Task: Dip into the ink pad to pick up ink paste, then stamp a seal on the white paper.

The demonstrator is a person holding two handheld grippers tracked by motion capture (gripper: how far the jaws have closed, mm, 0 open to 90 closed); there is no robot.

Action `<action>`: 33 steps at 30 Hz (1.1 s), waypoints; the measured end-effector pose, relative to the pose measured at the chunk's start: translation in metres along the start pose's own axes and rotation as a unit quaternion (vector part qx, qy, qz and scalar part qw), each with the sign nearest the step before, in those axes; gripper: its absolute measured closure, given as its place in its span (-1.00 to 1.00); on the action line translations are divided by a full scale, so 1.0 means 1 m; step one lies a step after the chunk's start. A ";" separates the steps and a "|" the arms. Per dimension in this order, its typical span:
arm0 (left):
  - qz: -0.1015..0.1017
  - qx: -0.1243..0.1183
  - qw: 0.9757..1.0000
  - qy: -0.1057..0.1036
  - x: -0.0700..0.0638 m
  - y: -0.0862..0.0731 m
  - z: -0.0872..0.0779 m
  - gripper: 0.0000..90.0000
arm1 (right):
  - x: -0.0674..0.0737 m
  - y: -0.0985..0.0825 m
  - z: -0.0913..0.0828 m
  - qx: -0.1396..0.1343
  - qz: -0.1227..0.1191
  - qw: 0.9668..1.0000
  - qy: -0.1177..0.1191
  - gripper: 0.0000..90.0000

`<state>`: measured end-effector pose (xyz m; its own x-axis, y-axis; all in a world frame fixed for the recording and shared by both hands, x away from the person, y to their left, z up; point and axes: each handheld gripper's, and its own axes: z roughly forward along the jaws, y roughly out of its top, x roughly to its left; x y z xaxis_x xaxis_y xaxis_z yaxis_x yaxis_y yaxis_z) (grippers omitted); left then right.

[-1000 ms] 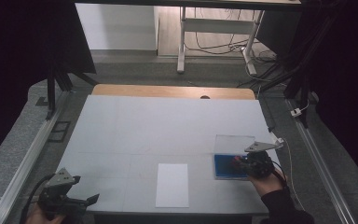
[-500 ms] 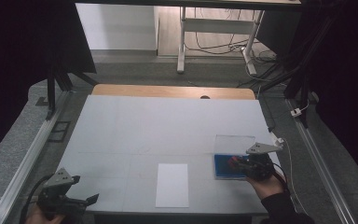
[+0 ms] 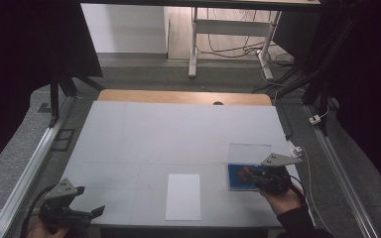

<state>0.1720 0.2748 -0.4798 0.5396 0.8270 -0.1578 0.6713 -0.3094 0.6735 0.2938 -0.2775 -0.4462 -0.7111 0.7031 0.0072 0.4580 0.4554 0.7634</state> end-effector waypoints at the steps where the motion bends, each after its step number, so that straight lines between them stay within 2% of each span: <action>1: 0.000 0.000 1.000 -0.001 0.000 0.000 0.000 -0.92 | 0.001 0.000 0.000 -0.003 0.001 1.000 0.003 0.79; 9: 0.002 0.001 1.000 0.000 0.000 0.000 0.000 -0.92 | 0.010 0.004 -0.001 -0.007 -0.014 1.000 0.014 0.79; 21: 0.004 0.001 1.000 -0.001 -0.001 0.000 0.000 -0.92 | 0.020 0.009 0.006 -0.011 -0.011 0.999 0.040 0.79; 33: 0.004 0.001 1.000 0.000 -0.001 0.000 0.001 -0.91 | 0.031 0.015 0.016 -0.005 -0.020 0.998 0.054 0.79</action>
<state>0.1721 0.2740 -0.4799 0.5453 0.8242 -0.1525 0.6681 -0.3176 0.6729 0.2873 -0.2404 -0.4450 -0.7822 0.6214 0.0454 0.4228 0.4758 0.7713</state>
